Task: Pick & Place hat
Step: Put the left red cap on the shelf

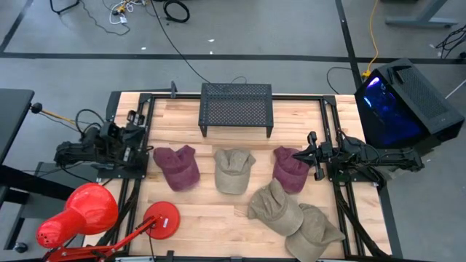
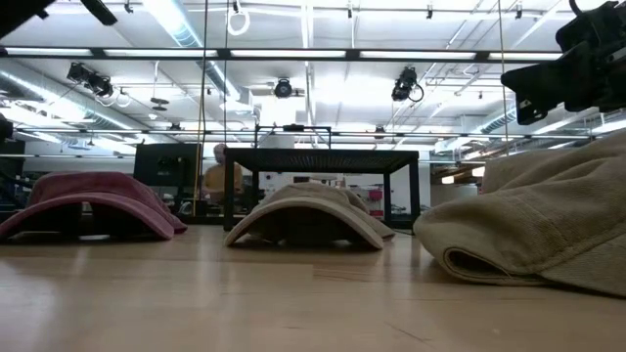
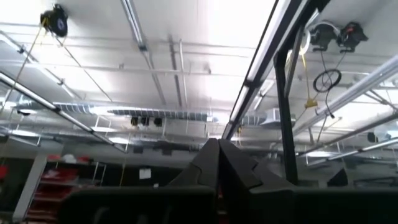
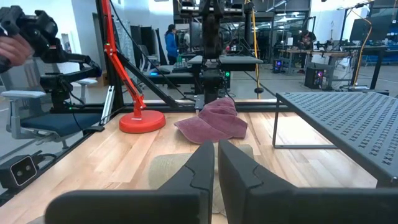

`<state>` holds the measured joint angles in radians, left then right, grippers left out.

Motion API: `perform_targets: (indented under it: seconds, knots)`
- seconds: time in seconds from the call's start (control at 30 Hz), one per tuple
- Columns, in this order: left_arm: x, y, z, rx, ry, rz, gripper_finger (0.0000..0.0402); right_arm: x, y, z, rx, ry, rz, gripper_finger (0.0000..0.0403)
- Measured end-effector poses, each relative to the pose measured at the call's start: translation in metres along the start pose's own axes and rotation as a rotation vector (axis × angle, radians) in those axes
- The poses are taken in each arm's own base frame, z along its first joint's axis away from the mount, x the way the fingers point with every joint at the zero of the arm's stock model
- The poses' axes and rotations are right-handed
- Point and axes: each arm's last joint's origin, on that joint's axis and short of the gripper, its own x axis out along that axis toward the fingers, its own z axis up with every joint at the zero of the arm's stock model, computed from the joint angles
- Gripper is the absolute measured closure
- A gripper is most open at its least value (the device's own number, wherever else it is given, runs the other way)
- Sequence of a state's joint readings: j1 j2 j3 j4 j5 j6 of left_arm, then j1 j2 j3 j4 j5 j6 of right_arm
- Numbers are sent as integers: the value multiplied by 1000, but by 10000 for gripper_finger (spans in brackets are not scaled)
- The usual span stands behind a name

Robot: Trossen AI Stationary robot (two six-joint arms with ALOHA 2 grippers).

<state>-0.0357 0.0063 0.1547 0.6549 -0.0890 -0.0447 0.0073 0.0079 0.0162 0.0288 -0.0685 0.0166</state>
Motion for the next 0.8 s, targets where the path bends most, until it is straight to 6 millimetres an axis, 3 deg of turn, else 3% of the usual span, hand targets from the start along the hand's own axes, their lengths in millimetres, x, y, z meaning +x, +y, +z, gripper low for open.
perform_targets:
  seconds: [0.5, 0.8]
  knots:
    - [22, -3, 64, -10, -24, 47, 399, 0, 0, 0, 0, 0, 0, 376]
    - [65, -8, 90, -35, 124, 57, 400, 0, 0, 0, 0, 0, 0, 376]
